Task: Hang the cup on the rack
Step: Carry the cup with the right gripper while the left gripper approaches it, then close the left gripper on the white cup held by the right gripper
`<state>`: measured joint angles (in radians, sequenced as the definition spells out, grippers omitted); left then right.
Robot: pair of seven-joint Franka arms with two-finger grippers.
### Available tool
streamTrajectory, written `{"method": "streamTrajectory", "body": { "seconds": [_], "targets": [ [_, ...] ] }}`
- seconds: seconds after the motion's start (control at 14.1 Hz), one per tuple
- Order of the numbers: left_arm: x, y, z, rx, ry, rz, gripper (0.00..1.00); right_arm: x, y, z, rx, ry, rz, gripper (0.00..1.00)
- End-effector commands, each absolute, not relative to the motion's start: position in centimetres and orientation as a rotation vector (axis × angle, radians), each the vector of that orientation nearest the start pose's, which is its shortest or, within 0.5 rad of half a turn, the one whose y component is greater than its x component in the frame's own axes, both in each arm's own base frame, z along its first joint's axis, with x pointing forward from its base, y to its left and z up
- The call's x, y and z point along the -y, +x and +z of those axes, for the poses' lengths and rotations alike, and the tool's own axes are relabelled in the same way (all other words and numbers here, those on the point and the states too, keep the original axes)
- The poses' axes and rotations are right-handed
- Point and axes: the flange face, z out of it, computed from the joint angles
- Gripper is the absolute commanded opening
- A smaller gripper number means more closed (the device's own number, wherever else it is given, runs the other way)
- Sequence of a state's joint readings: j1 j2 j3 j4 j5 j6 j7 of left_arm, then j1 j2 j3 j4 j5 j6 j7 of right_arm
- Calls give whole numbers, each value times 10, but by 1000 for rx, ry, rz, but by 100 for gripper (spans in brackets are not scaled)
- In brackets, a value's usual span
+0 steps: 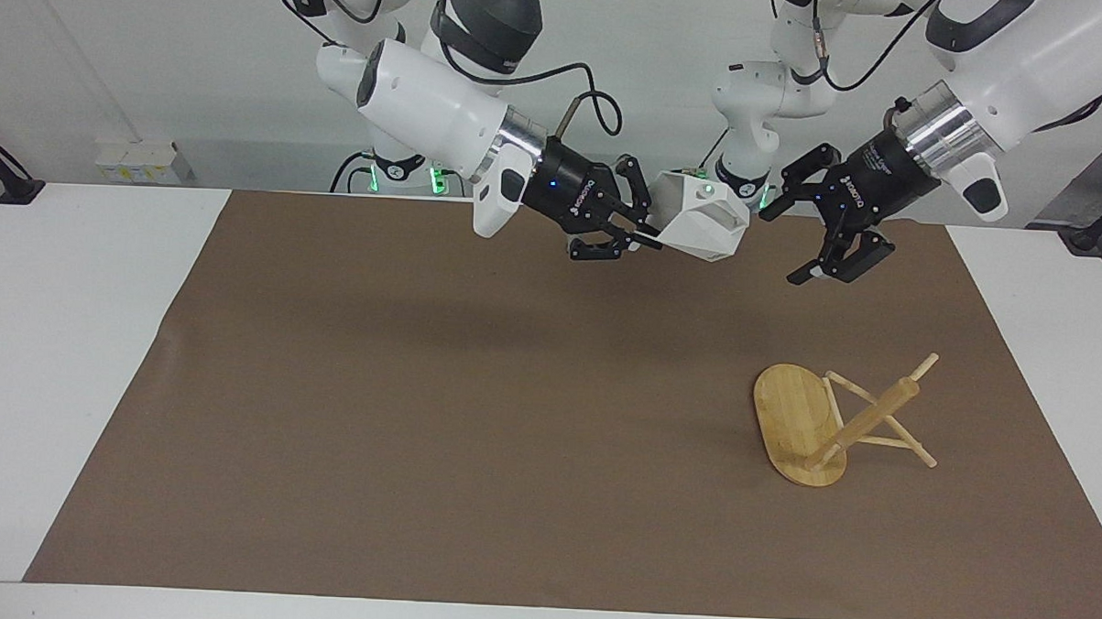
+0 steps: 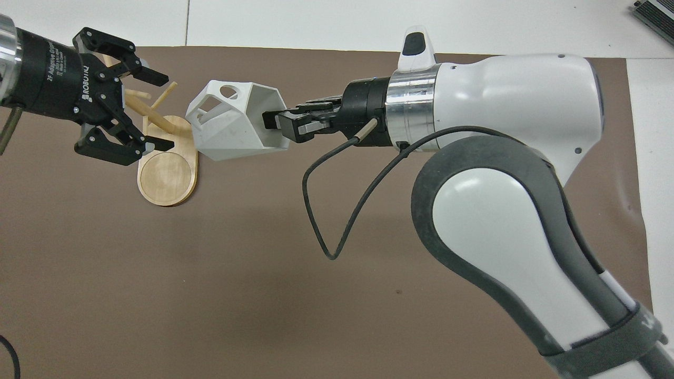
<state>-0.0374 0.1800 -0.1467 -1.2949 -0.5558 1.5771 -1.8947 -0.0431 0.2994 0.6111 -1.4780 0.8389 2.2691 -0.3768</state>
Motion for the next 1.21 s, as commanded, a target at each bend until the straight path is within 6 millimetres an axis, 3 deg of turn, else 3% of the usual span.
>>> {"method": "streamTrajectory", "body": {
  "seconds": [0.0,0.36,1.14],
  "targets": [
    [173,566,663,-2022,1783,-712,100,-332,598,605,510,-2048,-485,0],
    [178,550,652,-2042,1721,-827,100,-333,597,602,514,-2055,-478,0],
    [181,565,641,-2015,1591,-860,100,-332,597,603,518,-2066,-482,0]
  ]
}}
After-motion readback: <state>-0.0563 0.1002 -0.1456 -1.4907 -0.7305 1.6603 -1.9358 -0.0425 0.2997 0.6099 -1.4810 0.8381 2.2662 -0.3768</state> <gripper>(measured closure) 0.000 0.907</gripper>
